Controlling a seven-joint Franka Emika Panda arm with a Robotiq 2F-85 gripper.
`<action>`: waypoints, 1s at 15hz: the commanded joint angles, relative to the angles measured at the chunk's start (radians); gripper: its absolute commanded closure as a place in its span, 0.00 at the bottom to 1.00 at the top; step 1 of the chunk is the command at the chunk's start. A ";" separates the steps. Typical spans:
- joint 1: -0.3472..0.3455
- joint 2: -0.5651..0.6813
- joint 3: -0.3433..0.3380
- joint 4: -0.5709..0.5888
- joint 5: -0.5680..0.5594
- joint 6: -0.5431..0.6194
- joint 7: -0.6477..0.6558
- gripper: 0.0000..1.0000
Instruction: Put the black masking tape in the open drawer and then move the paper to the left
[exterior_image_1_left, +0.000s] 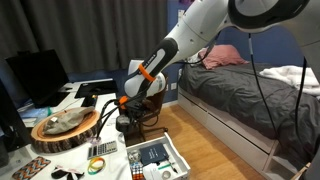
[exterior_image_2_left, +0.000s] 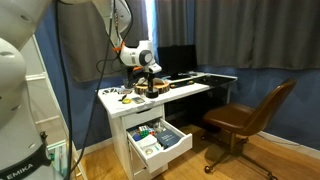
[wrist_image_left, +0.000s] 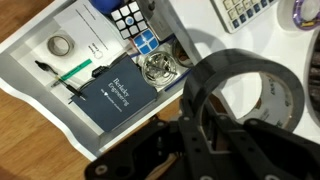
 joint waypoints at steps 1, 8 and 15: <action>-0.039 -0.151 0.005 -0.246 0.058 0.084 -0.030 0.96; -0.129 -0.271 0.003 -0.589 0.126 0.147 -0.120 0.96; -0.105 -0.147 -0.036 -0.613 0.107 0.268 -0.092 0.96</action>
